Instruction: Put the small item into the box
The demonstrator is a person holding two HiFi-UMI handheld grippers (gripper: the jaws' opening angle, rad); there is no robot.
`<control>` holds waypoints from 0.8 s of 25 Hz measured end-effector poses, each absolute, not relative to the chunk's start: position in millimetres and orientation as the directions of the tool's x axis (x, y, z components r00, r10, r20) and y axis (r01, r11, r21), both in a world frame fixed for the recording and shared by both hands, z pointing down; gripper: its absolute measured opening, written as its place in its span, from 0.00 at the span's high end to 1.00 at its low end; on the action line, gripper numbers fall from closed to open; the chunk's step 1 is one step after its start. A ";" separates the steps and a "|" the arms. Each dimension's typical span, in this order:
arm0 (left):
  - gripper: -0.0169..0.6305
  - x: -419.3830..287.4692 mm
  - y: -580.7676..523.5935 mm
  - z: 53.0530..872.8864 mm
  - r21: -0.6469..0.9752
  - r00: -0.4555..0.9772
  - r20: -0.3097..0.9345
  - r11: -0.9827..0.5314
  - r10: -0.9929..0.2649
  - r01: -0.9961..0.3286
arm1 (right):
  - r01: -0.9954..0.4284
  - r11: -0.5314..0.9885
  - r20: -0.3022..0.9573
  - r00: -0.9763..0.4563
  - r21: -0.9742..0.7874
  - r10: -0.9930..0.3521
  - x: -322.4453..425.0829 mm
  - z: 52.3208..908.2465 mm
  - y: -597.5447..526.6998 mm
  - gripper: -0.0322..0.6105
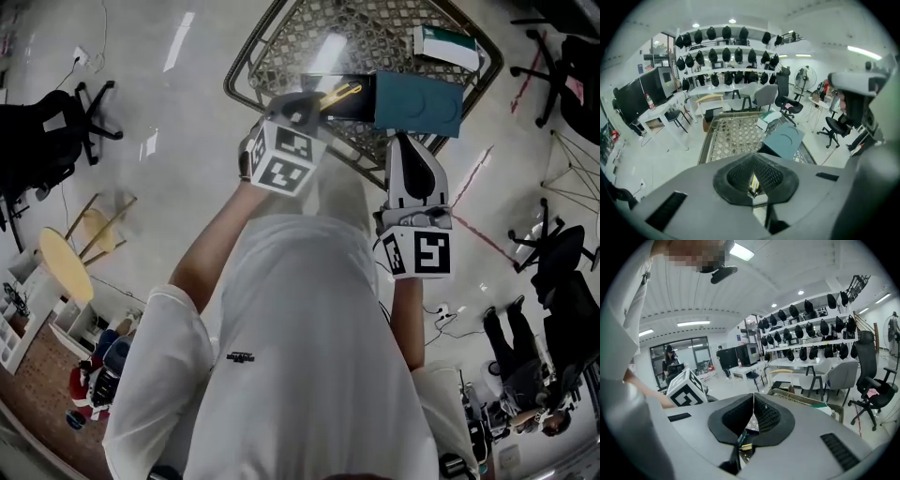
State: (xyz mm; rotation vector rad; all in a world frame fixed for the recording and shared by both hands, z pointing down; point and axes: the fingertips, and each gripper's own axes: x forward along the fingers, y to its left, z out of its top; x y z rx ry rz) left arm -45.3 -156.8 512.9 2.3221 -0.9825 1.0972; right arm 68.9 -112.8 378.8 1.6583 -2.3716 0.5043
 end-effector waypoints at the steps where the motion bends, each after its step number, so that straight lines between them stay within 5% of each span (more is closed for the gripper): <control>1: 0.97 -47.7 -157.8 501.4 0.046 0.452 0.771 -0.669 -0.449 -0.742 | -0.936 0.318 0.350 -0.352 -0.153 -0.868 67.9 373.7 -112.9 0.95; 20: 0.97 -100.5 -146.9 321.0 0.084 0.488 0.456 -0.509 -0.744 -0.856 | -0.928 0.371 0.268 -0.366 -0.031 -0.891 54.8 297.4 -121.8 0.95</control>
